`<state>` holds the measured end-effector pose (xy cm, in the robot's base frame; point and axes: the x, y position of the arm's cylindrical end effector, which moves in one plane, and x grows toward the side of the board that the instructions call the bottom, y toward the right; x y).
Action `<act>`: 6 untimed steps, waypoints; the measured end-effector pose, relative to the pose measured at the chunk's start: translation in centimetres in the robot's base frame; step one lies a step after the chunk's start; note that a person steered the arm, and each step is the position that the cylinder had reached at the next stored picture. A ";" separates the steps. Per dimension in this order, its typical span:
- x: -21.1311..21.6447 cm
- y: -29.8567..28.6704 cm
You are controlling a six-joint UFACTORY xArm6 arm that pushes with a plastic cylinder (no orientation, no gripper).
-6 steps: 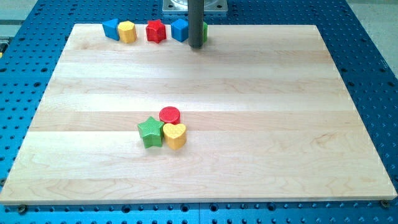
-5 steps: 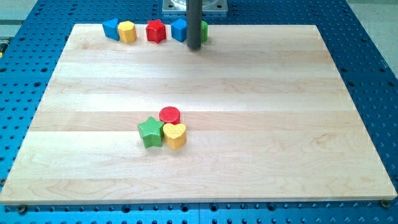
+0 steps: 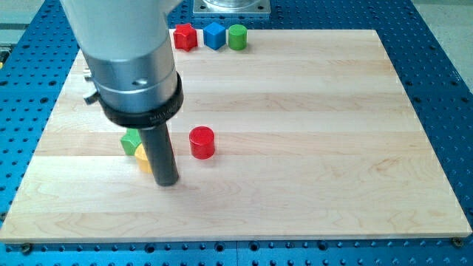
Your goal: Move the yellow heart and green star diagonal to each other
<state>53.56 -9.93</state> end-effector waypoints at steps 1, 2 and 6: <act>-1.4 -2.6; -5.8 -5.7; -8.4 -15.9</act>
<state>45.20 -25.88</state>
